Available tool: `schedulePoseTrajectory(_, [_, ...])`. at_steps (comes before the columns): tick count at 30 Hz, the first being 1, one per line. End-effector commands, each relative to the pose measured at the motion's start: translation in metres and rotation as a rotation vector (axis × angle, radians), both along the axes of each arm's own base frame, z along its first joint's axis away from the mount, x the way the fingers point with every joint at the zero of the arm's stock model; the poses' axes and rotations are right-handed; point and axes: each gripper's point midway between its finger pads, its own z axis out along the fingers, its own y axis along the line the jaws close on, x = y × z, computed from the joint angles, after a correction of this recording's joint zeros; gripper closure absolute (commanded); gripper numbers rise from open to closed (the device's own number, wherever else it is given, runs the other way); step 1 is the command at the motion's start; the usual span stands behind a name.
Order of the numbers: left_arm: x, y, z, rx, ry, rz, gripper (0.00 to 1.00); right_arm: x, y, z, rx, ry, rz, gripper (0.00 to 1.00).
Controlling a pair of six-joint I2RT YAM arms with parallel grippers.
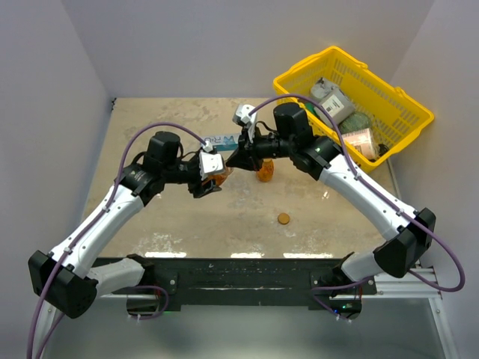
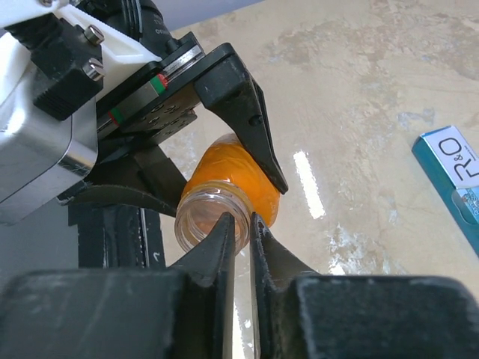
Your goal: Screw on the bottle caps
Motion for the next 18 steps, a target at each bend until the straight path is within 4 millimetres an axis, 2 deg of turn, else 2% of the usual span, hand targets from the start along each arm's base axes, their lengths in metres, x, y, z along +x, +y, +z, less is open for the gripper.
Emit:
schedulePoseTrajectory(1, [0.012,-0.014,0.072,-0.142,-0.208,-0.039,1.00,-0.013,-0.002,-0.027,-0.068,0.065,0.056,0.97])
schedulePoseTrajectory(5, [0.014,-0.014,0.076,-0.147,-0.222,-0.023,1.00,-0.019,-0.006,-0.029,-0.064,0.067,0.071,1.00])
schedulePoseTrajectory(6, [0.015,-0.014,0.077,-0.148,-0.221,-0.019,0.96,-0.020,-0.008,-0.026,-0.054,0.065,0.076,1.00])
schedulePoseTrajectory(7, [0.016,-0.013,0.075,-0.146,-0.215,-0.007,0.86,-0.021,-0.008,-0.023,-0.040,0.059,0.082,1.00])
schedulePoseTrajectory(8, [0.016,-0.012,0.073,-0.146,-0.207,0.001,0.63,-0.024,-0.009,-0.016,-0.023,0.047,0.091,1.00])
schedulePoseTrajectory(9, [0.018,-0.011,0.073,-0.146,-0.208,0.012,0.53,-0.025,-0.010,-0.012,-0.015,0.037,0.099,1.00])
schedulePoseTrajectory(10, [0.018,-0.011,0.072,-0.145,-0.204,0.020,0.35,-0.027,-0.009,-0.008,-0.005,0.025,0.108,1.00])
schedulePoseTrajectory(11, [0.018,-0.010,0.069,-0.143,-0.198,0.024,0.26,-0.029,-0.010,-0.003,0.004,0.014,0.112,1.00])
schedulePoseTrajectory(18, [0.016,-0.017,0.057,-0.151,-0.148,-0.007,0.22,-0.039,-0.011,0.008,0.033,-0.002,0.158,1.00])
